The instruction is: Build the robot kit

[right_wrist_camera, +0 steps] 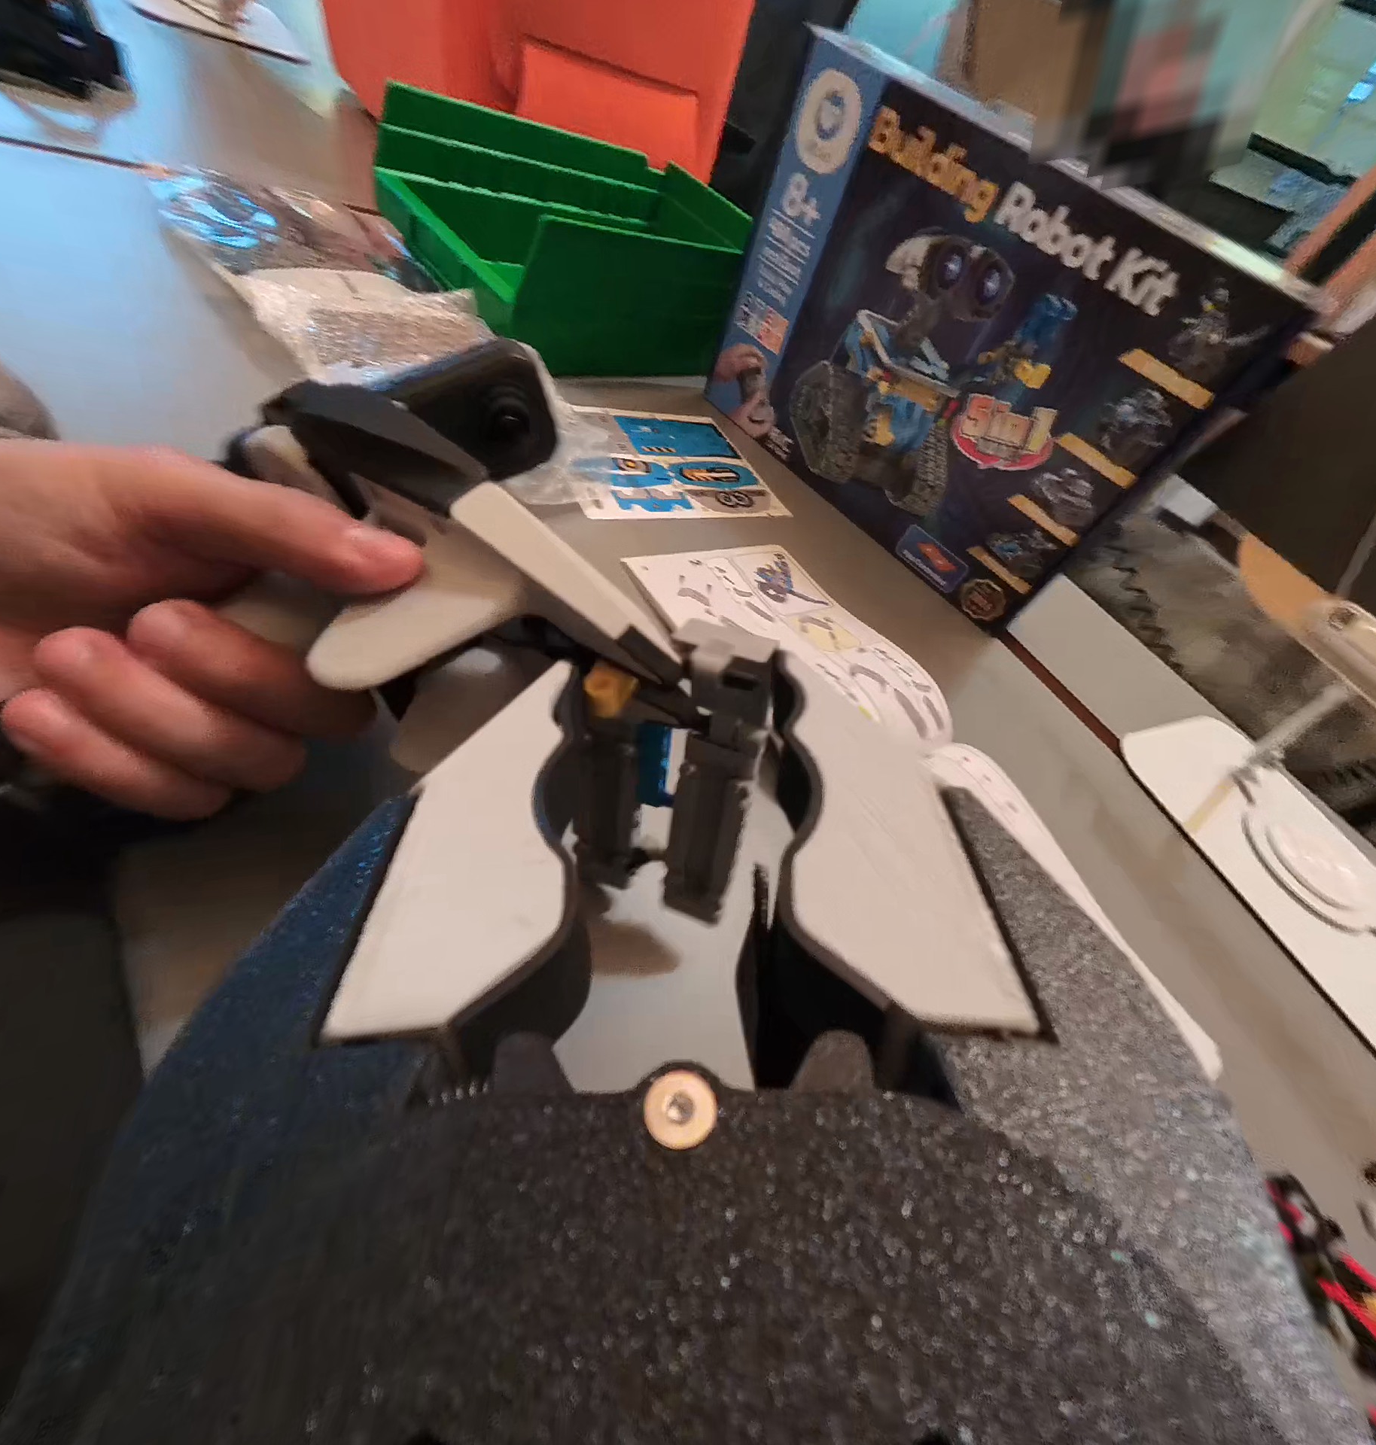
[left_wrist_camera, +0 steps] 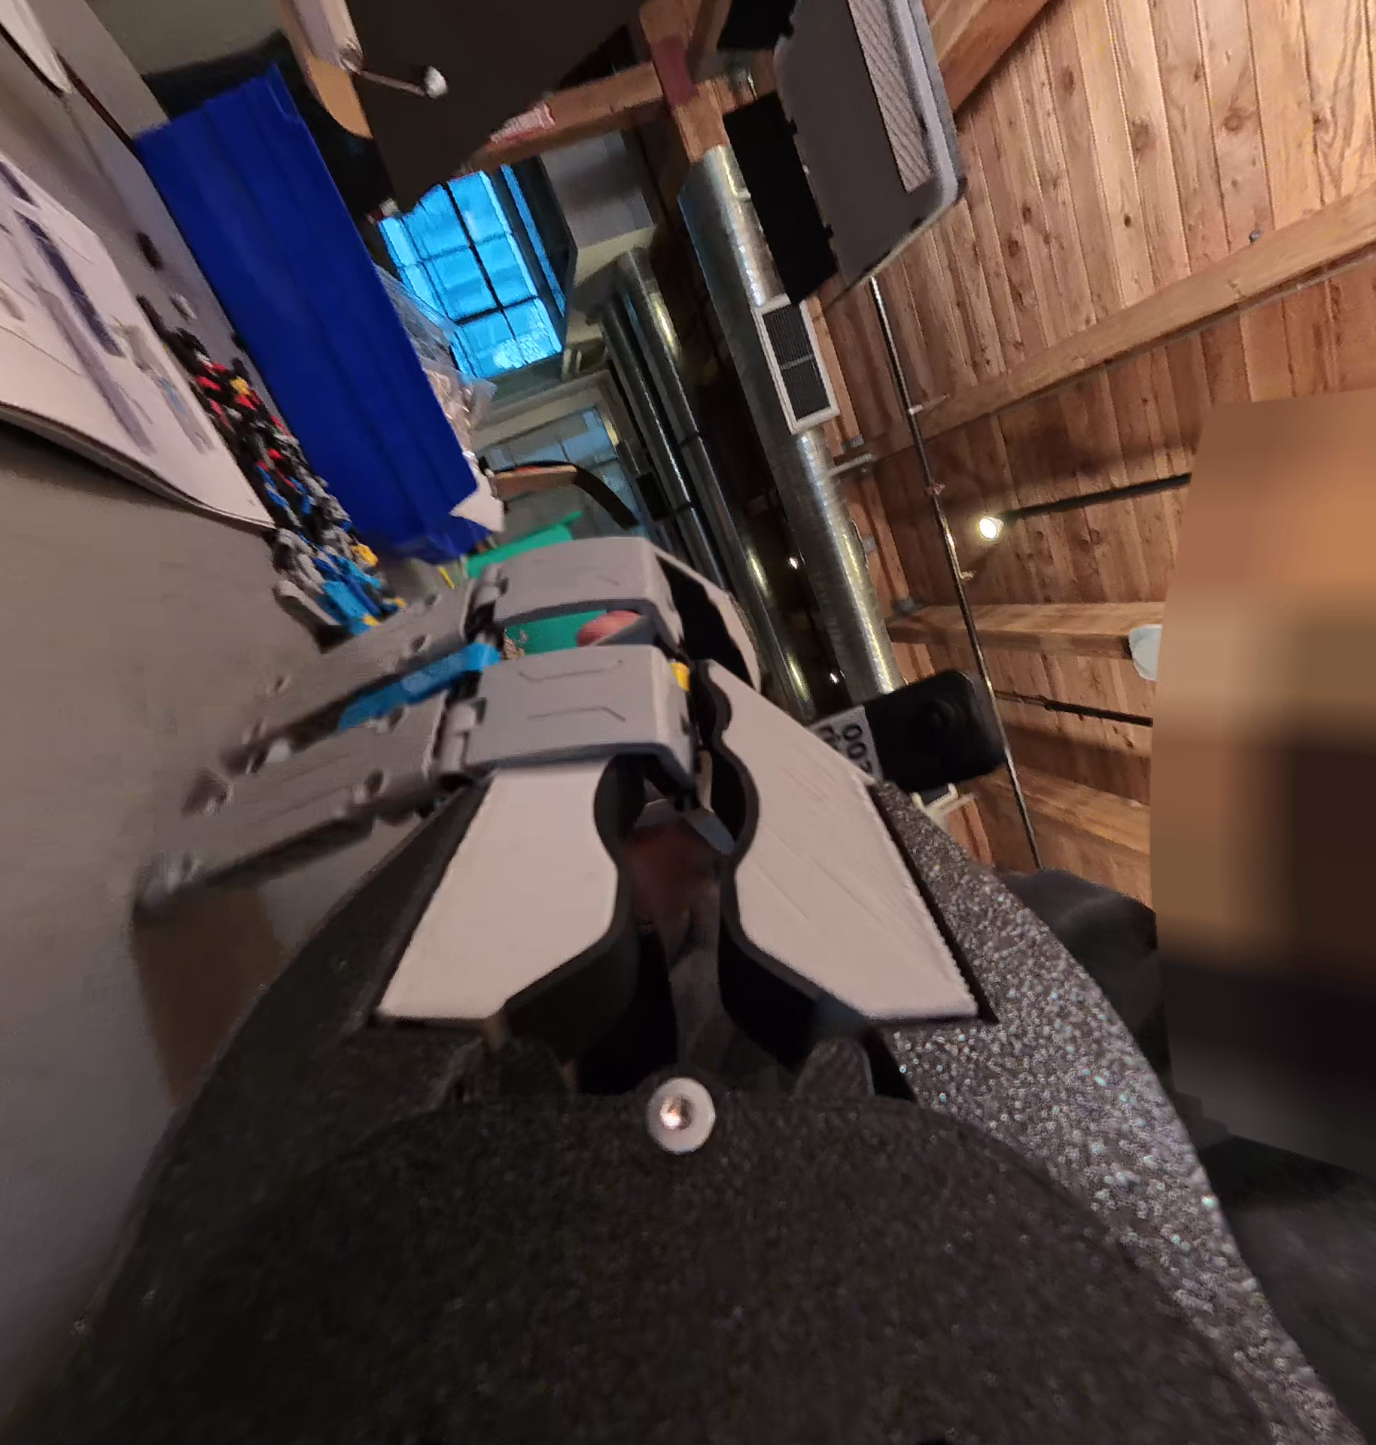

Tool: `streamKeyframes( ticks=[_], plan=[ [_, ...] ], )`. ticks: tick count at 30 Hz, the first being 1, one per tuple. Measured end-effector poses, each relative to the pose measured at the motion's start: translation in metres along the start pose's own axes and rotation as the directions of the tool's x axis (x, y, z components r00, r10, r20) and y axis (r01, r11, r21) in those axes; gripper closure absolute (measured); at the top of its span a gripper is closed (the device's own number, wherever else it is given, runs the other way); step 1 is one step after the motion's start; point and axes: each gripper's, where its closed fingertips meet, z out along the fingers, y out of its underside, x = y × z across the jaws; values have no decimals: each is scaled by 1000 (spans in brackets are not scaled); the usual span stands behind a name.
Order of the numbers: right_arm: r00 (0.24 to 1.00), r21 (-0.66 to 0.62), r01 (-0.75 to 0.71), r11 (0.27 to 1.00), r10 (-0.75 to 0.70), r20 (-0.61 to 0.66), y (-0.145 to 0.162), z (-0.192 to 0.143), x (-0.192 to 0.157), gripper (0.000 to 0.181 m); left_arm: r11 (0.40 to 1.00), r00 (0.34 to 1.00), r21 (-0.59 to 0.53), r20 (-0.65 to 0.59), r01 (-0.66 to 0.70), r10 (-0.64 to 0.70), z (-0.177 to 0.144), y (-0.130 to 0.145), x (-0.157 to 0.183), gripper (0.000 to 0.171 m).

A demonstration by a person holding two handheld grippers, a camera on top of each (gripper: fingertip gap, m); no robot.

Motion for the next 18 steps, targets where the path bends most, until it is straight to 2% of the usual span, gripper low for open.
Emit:
streamKeyframes(
  ticks=[2,11,13,16,18],
  plan=[
    [999,13,22,1000,-22,27,0,-3,-1,137,1000,1000,-24,-19,-3,2,1,4,6,153],
    [998,22,50,999,-51,46,1,-5,-4,137,999,1000,-40,-21,7,-8,-4,8,9,135],
    [999,33,26,999,-27,37,0,-7,1,137,999,1000,-40,-1,6,-6,-5,7,7,125],
    [999,39,12,999,-14,49,2,-9,4,138,999,999,-22,-28,29,-30,-7,4,9,135],
    [999,53,-5,999,2,44,0,-13,8,138,999,999,-14,-20,44,-45,-10,3,7,132]
  ],
)
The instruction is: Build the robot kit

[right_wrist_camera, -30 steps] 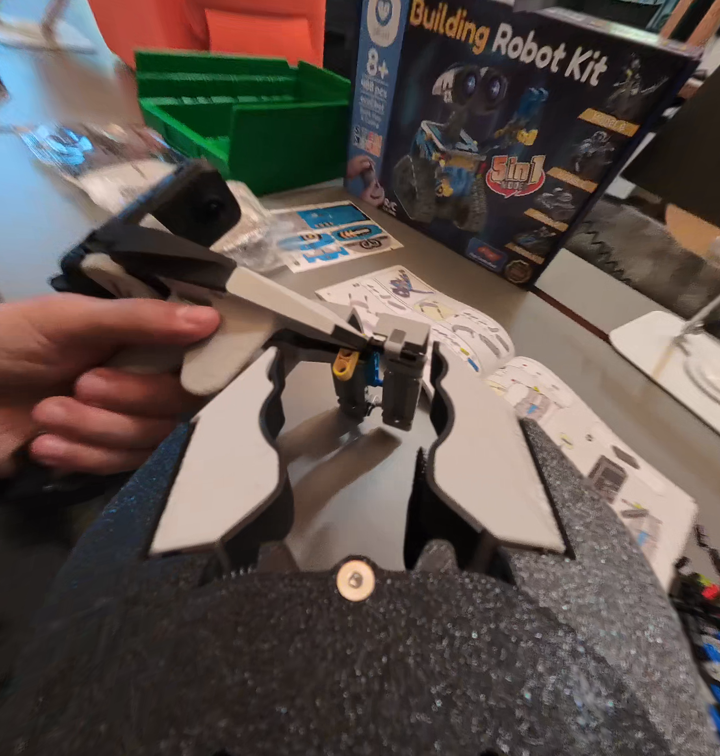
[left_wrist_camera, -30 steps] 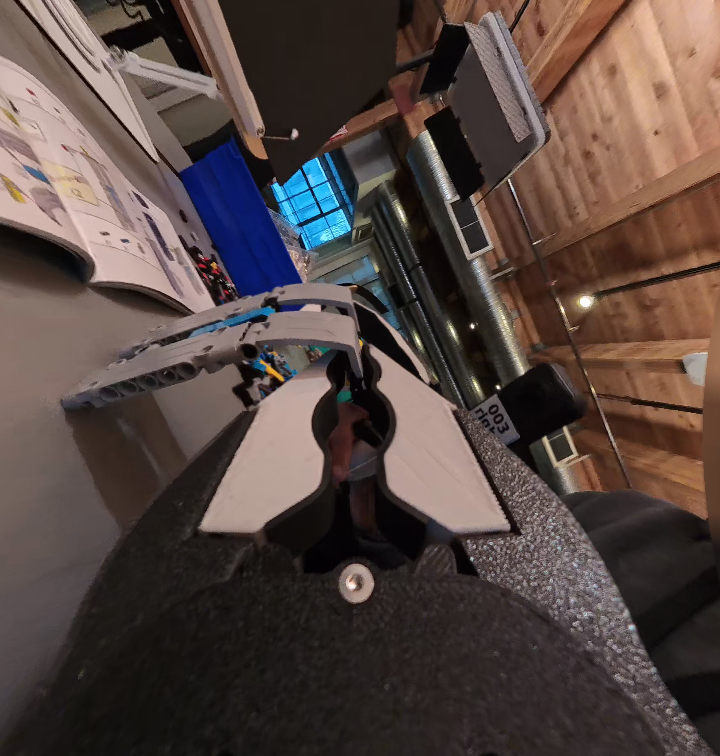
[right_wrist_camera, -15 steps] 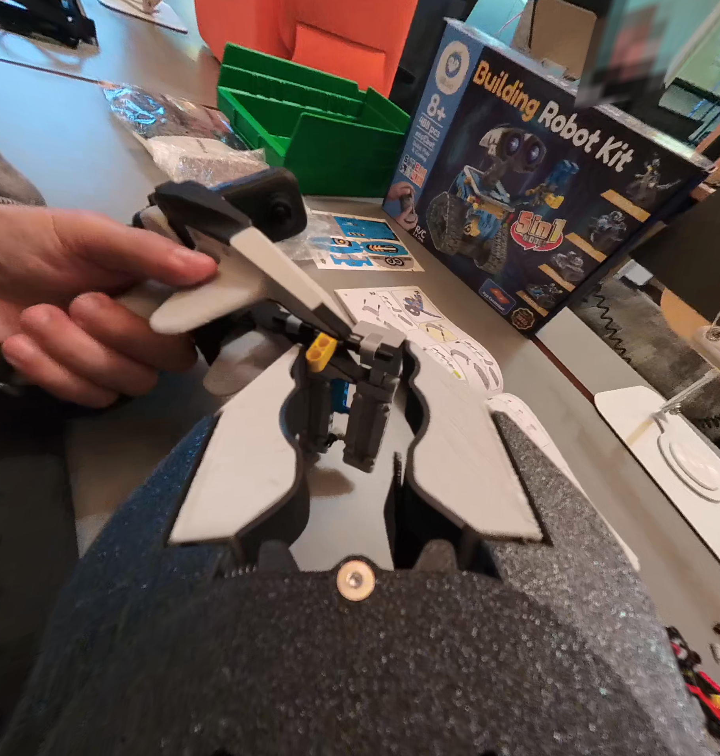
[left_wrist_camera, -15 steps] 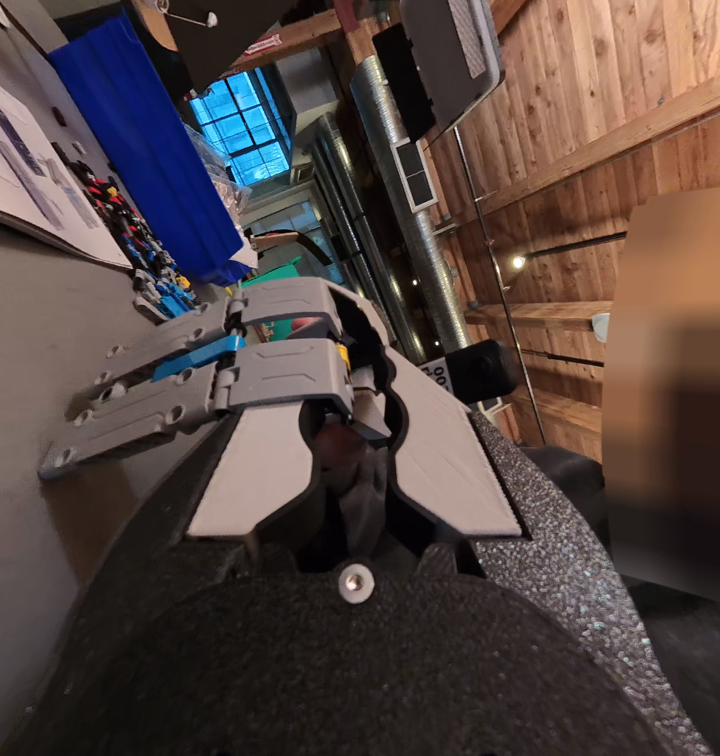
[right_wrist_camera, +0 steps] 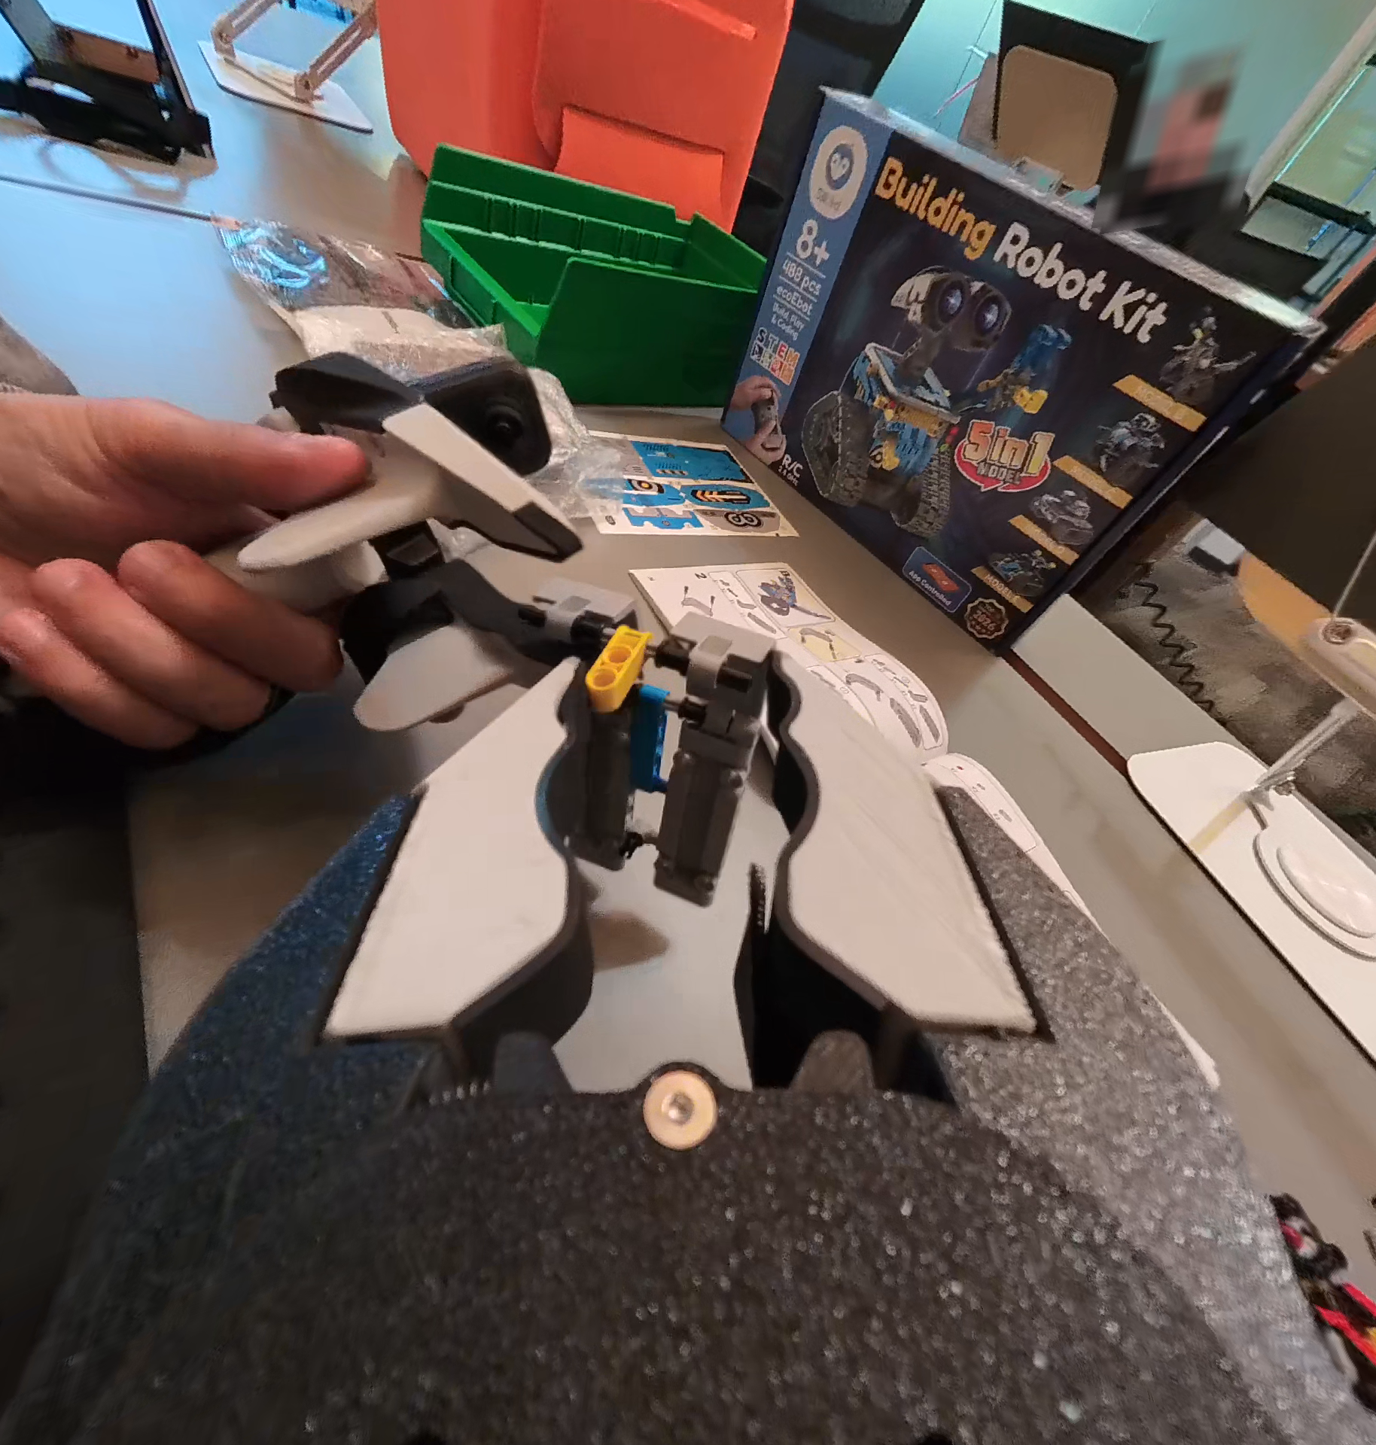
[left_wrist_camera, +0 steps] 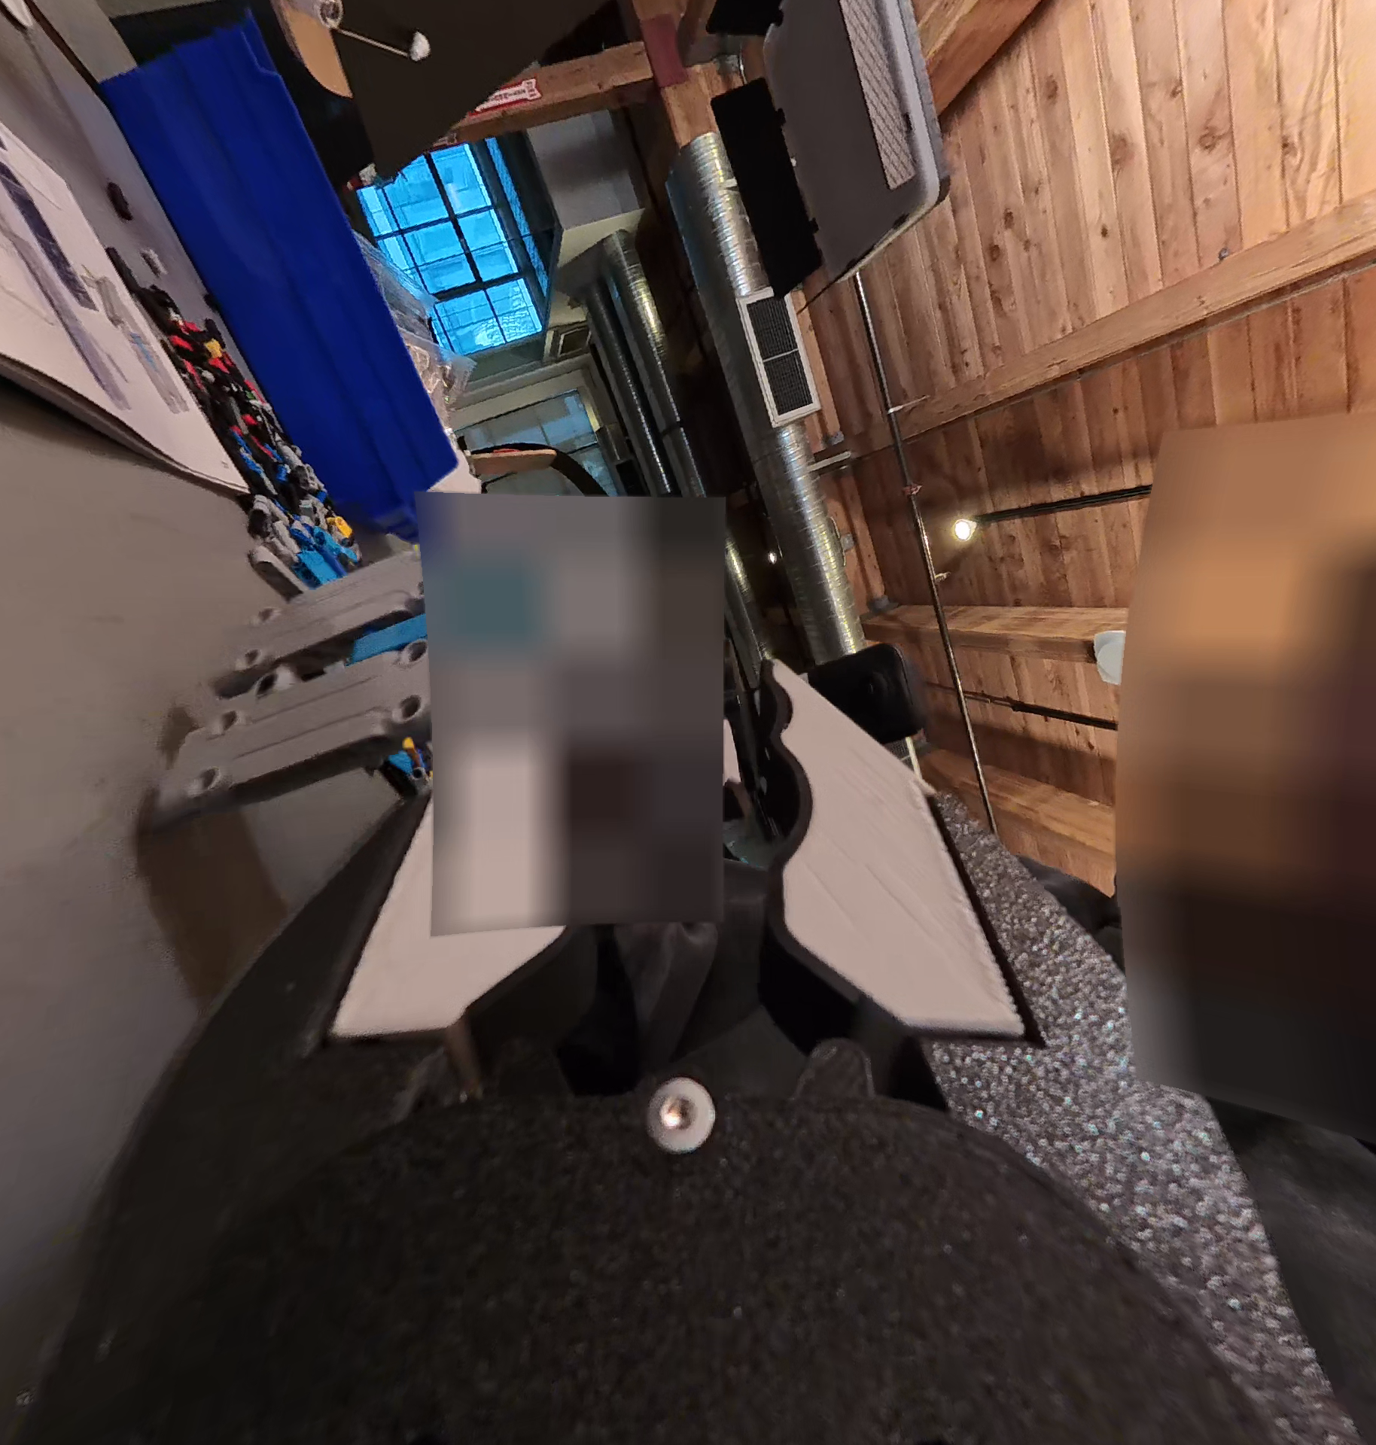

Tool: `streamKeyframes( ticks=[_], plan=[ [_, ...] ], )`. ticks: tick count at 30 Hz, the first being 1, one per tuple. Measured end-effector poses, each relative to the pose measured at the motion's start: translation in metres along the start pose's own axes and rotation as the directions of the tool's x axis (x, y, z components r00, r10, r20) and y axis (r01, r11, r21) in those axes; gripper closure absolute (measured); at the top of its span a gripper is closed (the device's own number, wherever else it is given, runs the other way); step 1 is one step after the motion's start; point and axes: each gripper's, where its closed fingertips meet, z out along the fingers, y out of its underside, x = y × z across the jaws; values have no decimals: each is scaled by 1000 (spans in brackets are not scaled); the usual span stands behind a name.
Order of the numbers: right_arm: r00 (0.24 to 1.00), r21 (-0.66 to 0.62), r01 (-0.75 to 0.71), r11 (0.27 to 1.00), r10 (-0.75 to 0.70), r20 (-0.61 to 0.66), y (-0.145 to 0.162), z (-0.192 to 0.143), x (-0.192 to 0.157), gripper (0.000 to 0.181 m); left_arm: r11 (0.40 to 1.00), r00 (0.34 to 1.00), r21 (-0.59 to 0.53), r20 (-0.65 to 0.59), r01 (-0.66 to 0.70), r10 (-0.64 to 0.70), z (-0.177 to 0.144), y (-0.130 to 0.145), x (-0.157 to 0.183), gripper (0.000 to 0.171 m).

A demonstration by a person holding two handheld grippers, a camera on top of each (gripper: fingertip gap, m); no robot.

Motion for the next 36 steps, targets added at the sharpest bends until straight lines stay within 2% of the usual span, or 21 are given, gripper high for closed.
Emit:
streamKeyframes(
  ticks=[4,6,7,8,9,10,11,12,13,14,16,18,19,21,23,28,29,31,34,36],
  plan=[
    [999,30,-47,998,47,8,-1,-8,10,139,1000,999,11,21,-26,26,-15,0,8,123],
    [997,51,-82,995,82,18,-4,-11,14,139,993,993,-20,40,-112,113,-27,-2,18,117],
    [992,70,-112,991,108,60,-7,-13,11,140,978,977,-66,64,-200,204,-33,-2,22,111],
    [982,90,-157,983,146,115,-12,-15,7,140,938,936,-142,119,-315,332,-36,-3,19,103],
    [967,102,-211,972,193,166,-15,-17,5,139,866,859,-240,170,-440,483,-38,-4,11,90],
    [945,106,-266,958,237,226,-17,-18,1,139,768,765,-340,177,-543,619,-38,-4,5,76],
    [915,111,-320,941,277,293,-21,-20,-4,140,674,697,-427,128,-603,705,-36,2,2,73],
    [879,114,-372,921,310,362,-26,-23,-9,140,608,668,-482,63,-631,742,-34,8,3,74],
    [834,118,-421,899,333,439,-32,-28,-15,140,578,669,-499,-6,-646,743,-29,14,7,74],
    [786,126,-471,873,350,509,-40,-34,-20,140,571,686,-499,-68,-652,724,-25,19,12,75],
    [708,137,-543,829,363,606,-52,-44,-25,140,599,755,-504,-187,-623,629,-17,35,25,75],
    [691,175,-568,804,351,632,-59,-48,-24,140,599,787,-528,-264,-602,558,-11,56,33,75],
    [693,179,-565,805,345,633,-60,-48,-25,141,584,782,-538,-279,-608,557,-9,64,35,76],
    [693,169,-547,820,331,640,-59,-48,-30,140,592,766,-503,-276,-629,580,-1,64,41,77],
    [672,159,-555,817,327,665,-61,-50,-35,140,608,755,-465,-256,-644,603,4,57,45,98],
    [690,168,-548,819,329,644,-60,-50,-31,140,589,716,-439,-218,-678,663,4,48,43,100],
    [678,183,-552,813,311,666,-63,-55,-32,124,578,702,-435,-207,-690,682,4,46,42,100],
    [661,187,-552,812,290,692,-65,-61,-34,109,559,677,-431,-188,-708,712,2,42,41,100],
    [722,179,-473,863,264,639,-56,-52,-39,99,505,623,-476,-123,-720,773,-1,38,27,100],
    [776,134,-408,903,265,573,-46,-39,-41,105,466,589,-503,-109,-728,801,-3,39,21,100]
  ],
)
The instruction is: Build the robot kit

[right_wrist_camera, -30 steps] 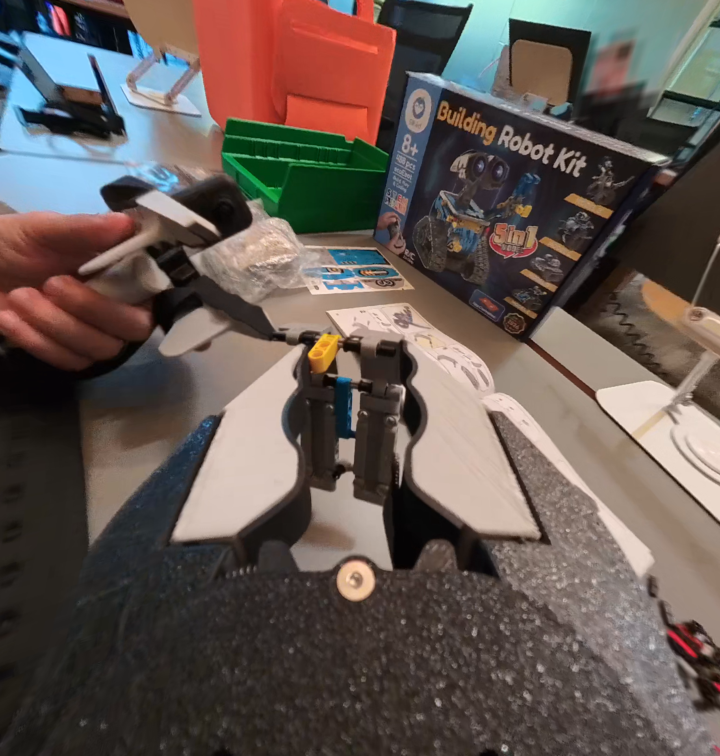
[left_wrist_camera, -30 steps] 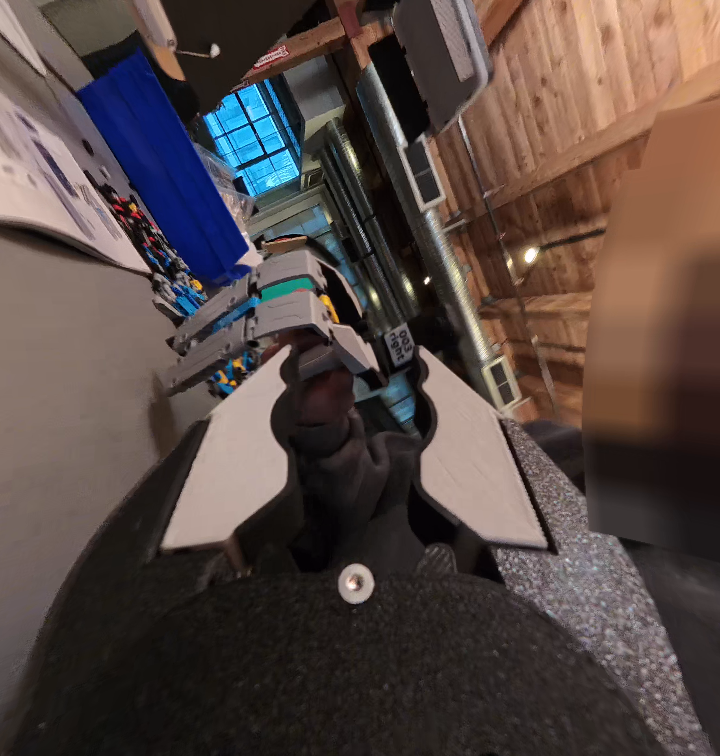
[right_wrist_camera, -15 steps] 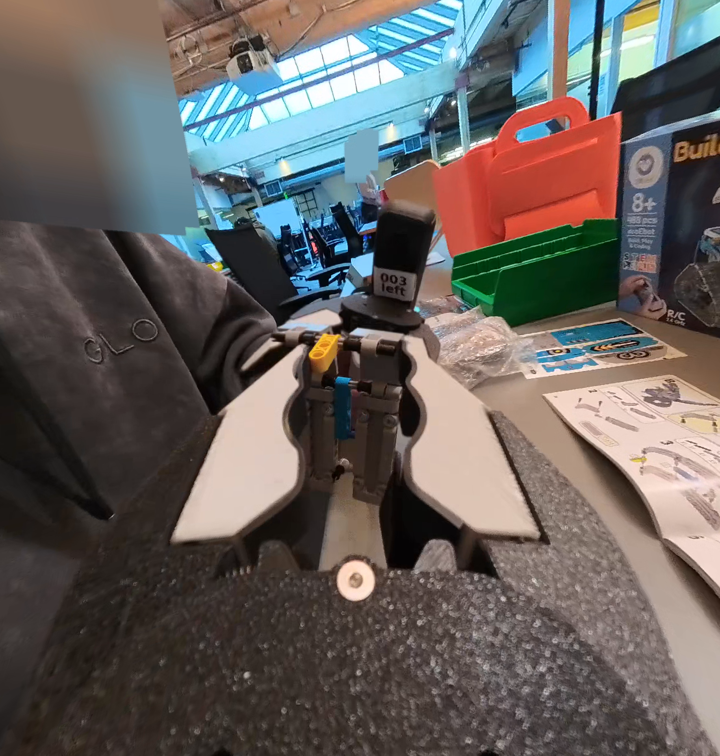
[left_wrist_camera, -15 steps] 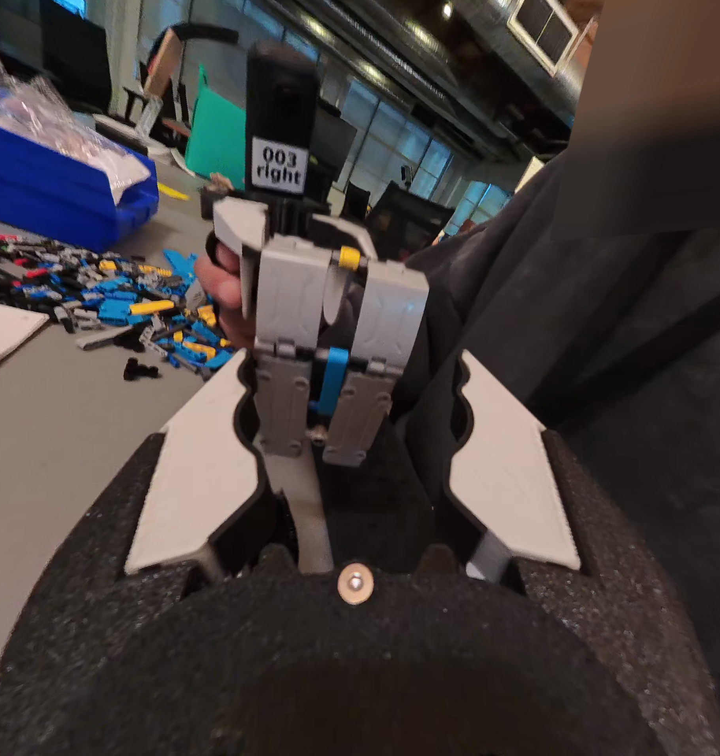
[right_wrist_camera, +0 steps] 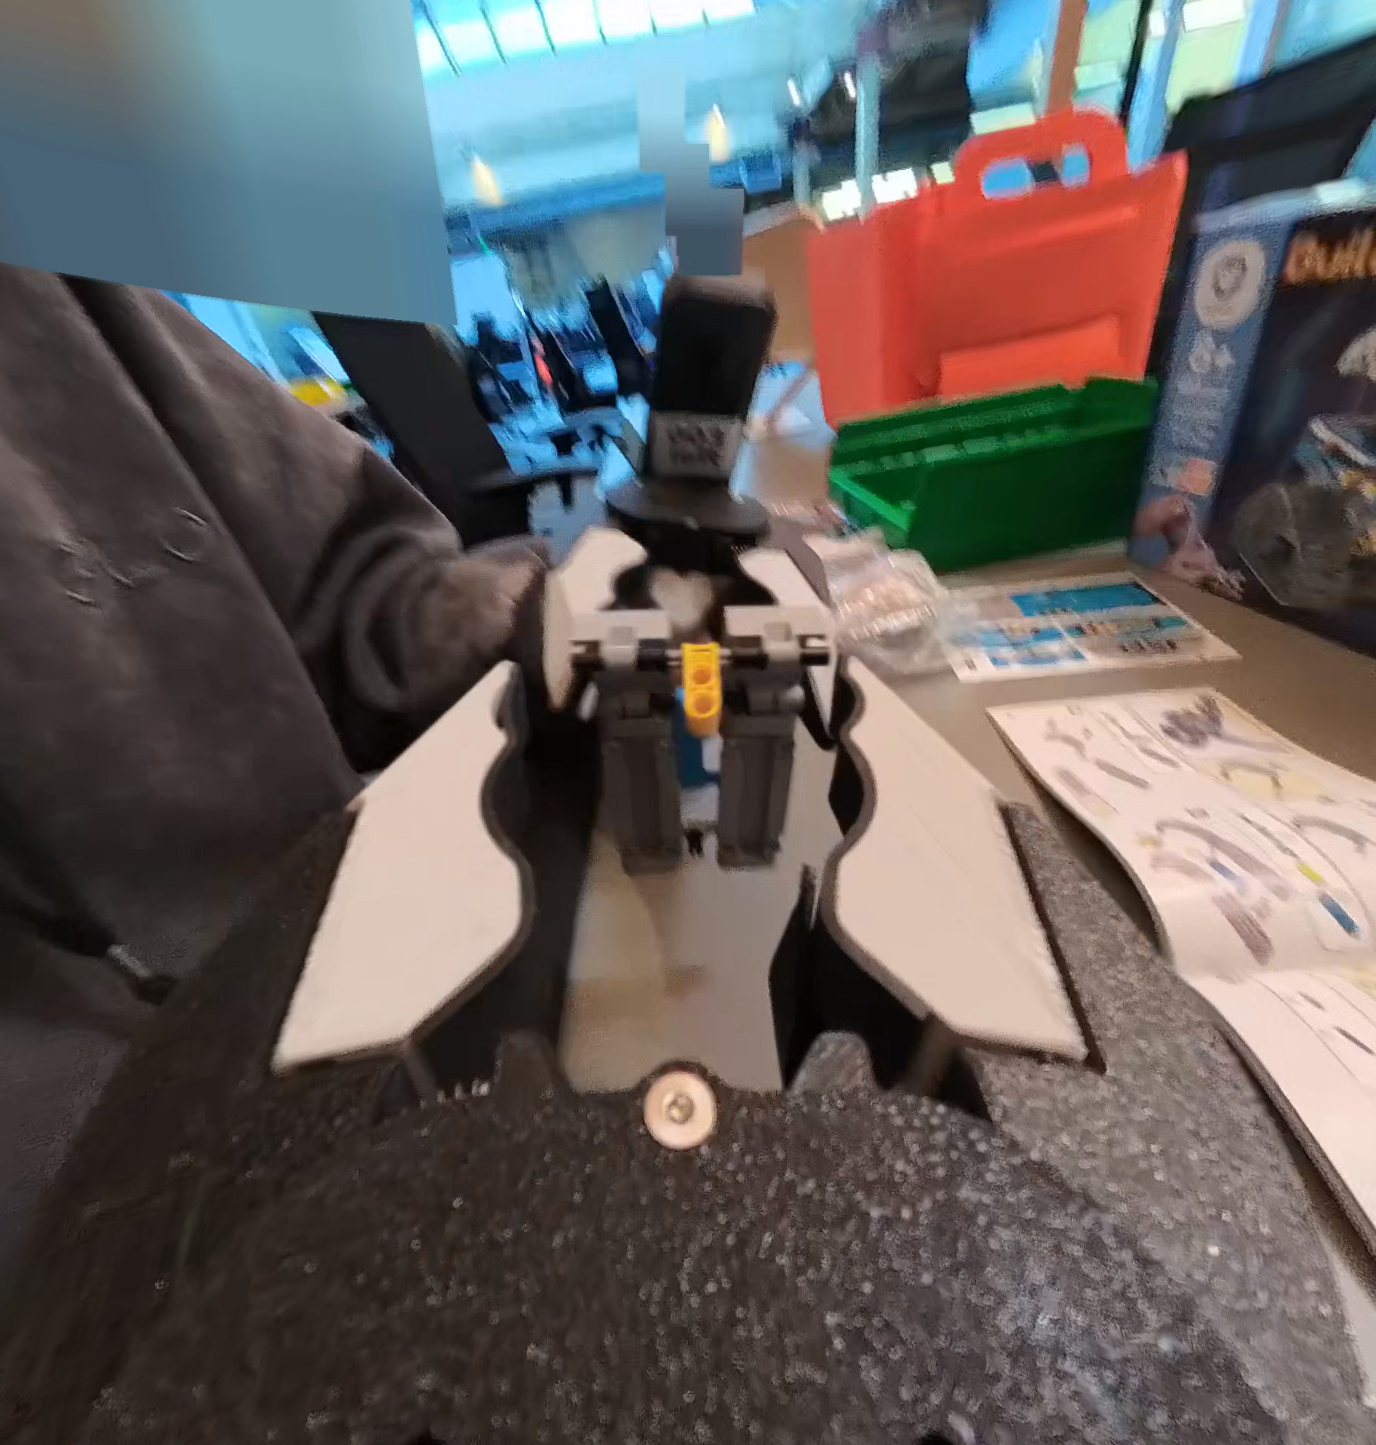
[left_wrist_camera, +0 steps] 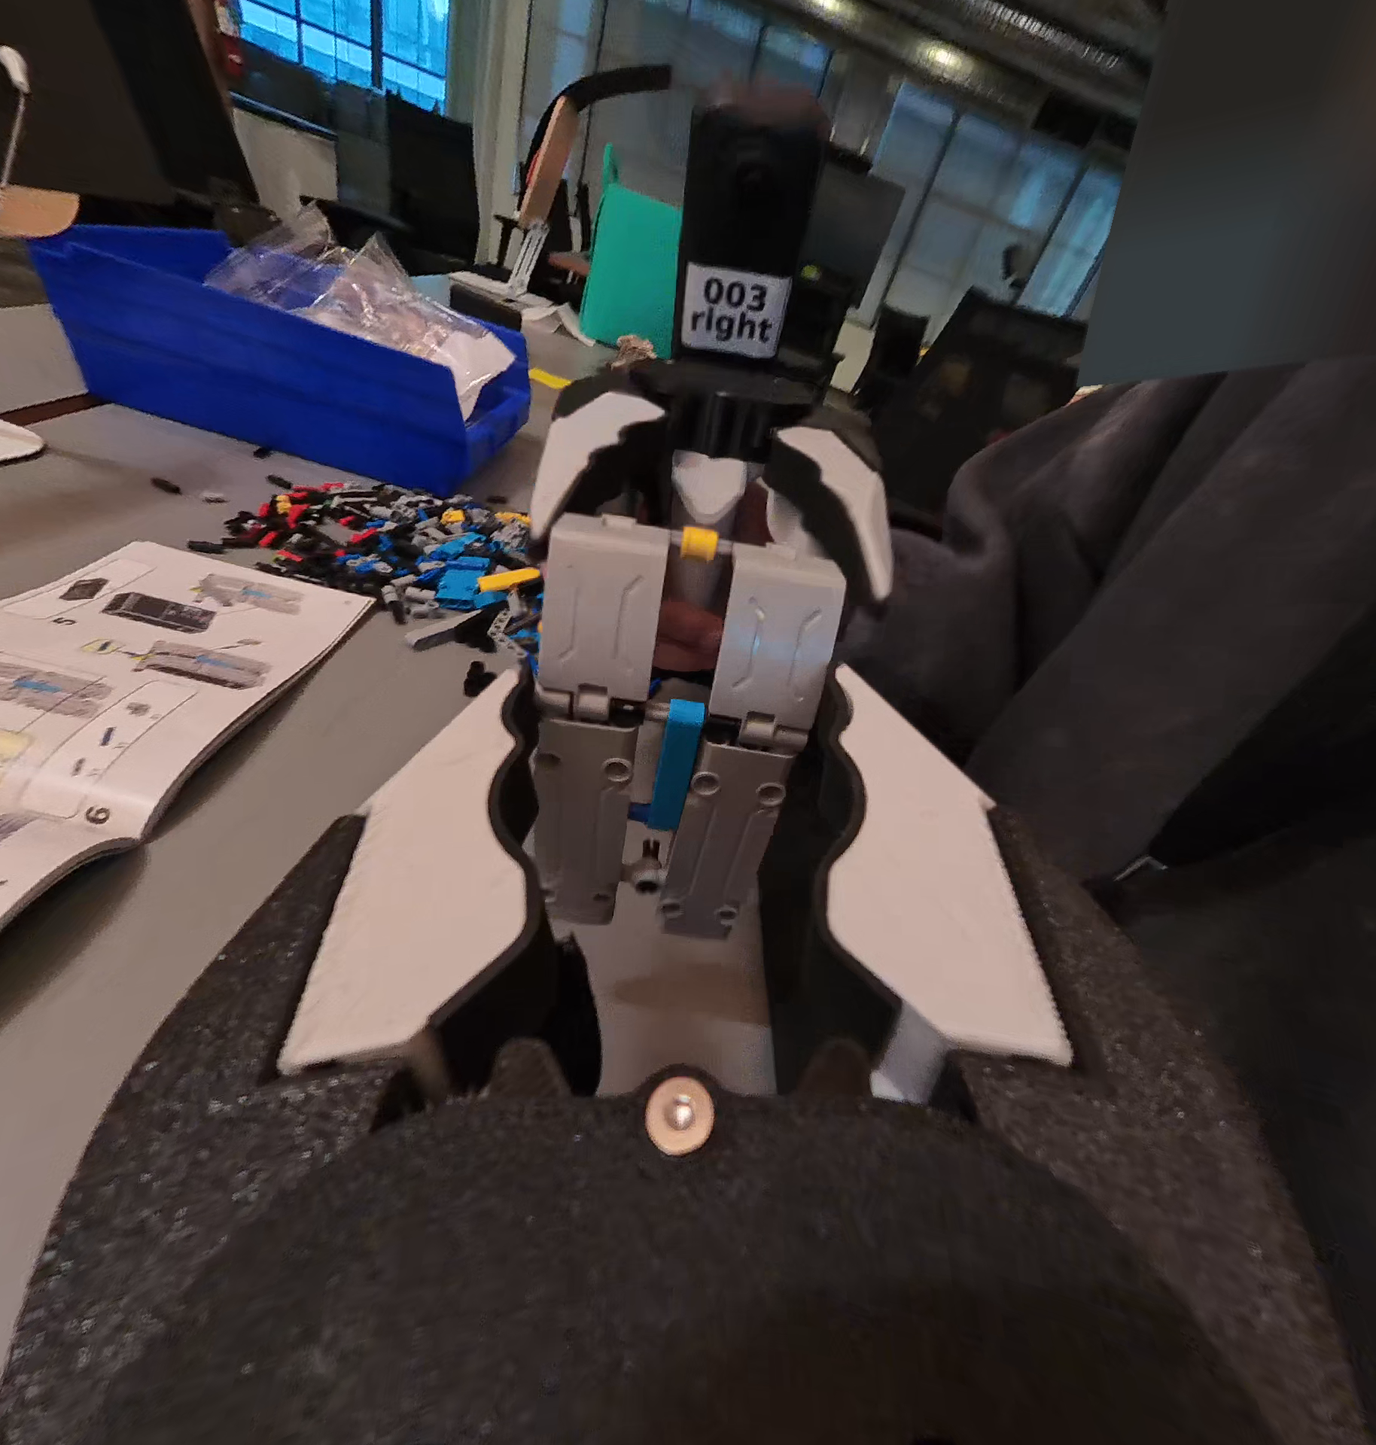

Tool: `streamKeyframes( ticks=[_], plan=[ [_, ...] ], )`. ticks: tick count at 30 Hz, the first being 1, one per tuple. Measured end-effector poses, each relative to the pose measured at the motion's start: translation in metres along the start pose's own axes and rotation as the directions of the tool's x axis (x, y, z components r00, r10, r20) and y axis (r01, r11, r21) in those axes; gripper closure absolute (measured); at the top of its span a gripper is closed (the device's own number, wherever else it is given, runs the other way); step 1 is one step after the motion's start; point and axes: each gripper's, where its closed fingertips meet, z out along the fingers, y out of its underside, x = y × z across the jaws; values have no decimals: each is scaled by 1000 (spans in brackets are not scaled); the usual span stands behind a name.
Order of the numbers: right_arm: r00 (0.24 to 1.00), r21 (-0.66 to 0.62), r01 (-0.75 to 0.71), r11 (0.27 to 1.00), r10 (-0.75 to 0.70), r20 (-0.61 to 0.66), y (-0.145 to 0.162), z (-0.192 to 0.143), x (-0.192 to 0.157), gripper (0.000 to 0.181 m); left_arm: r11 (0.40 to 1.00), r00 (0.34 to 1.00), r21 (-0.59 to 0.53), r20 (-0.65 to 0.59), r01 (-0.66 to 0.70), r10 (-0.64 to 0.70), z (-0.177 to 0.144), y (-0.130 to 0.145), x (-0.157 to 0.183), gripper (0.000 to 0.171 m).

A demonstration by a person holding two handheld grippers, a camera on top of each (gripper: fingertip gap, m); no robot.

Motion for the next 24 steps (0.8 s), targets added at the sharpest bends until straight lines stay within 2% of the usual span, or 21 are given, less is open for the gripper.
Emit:
streamKeyframes(
  ticks=[2,4,7,9,11,14,17,19,21,24],
  plan=[
    [999,-72,27,997,-30,-40,11,1,5,118,999,999,-35,30,-35,36,1,4,-2,100],
    [997,-94,42,995,-48,-59,11,0,7,117,996,997,-74,45,-58,62,3,9,-3,100],
    [998,-107,55,993,-57,-10,11,-1,-2,132,993,997,-93,36,-69,73,5,10,-1,100],
    [998,-96,66,993,-68,-14,11,-1,-2,129,992,997,-107,29,-68,71,6,13,-2,100],
    [998,-75,48,996,-52,-46,8,0,4,99,991,998,-122,12,-59,60,7,17,0,100],
    [998,-69,59,996,-59,-3,8,0,-1,102,992,999,-118,-11,-46,45,7,18,4,100],
    [999,-127,45,991,-44,11,22,4,-2,114,994,999,-104,-30,-38,35,8,15,7,100],
    [999,-118,37,992,-35,13,20,4,-2,126,994,999,-108,-46,-35,30,9,16,9,100],
    [998,-104,64,993,-65,-5,16,3,-1,124,993,998,-109,-48,-34,29,9,16,11,100],
    [999,-92,43,995,-41,15,15,3,-4,101,993,999,-115,-35,-29,25,8,18,8,100]
  ],
)
